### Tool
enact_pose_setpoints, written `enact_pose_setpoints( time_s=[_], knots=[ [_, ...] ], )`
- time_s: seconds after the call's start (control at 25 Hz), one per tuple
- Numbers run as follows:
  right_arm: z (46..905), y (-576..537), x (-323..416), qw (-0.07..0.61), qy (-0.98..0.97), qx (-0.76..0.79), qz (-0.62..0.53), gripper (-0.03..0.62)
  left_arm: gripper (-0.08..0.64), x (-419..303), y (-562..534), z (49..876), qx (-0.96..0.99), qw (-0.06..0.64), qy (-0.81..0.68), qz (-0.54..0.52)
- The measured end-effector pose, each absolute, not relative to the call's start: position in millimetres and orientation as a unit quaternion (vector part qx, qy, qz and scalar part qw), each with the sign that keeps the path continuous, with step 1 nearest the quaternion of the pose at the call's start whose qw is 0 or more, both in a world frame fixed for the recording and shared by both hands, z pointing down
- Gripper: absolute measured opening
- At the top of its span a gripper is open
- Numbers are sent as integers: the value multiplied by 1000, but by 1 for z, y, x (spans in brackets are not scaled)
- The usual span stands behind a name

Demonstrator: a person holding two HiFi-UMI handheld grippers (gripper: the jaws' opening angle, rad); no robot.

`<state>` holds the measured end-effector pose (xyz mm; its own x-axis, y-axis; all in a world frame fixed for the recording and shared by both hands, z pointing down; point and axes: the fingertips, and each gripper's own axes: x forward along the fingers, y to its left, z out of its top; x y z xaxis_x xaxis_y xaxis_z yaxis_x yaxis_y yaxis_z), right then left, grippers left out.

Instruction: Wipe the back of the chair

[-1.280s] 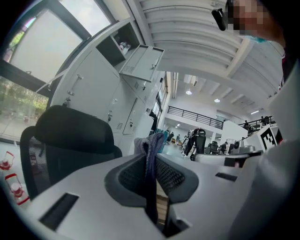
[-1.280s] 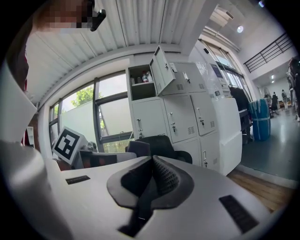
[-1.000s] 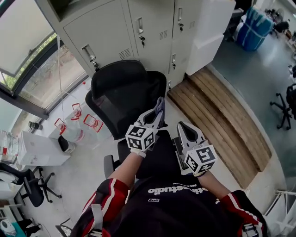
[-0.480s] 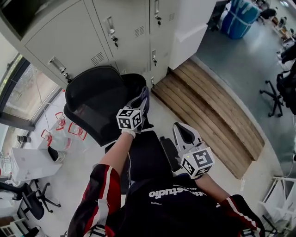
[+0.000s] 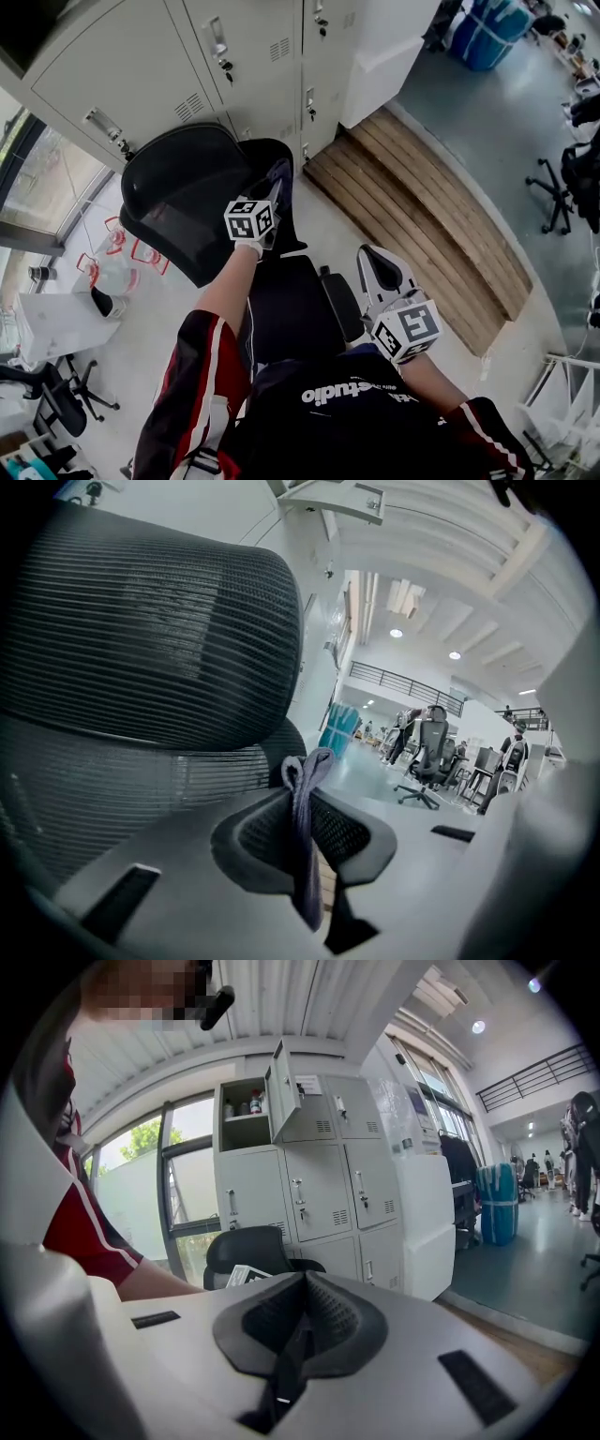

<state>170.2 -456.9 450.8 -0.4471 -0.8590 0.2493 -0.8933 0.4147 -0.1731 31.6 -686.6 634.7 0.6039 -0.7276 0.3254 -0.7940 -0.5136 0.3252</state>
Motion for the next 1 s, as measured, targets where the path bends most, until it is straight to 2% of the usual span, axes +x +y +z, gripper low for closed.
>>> enact_pose_setpoints(
  time_s=[0.48,1.0],
  knots=[
    [449,-422,121,51,-841,522,133,2,60,-74,-674,636,843,211,-487,81],
    [443,-377,16,62,-858,494,126,2,60,-256,-623,638,793,209,-569,66]
  ],
)
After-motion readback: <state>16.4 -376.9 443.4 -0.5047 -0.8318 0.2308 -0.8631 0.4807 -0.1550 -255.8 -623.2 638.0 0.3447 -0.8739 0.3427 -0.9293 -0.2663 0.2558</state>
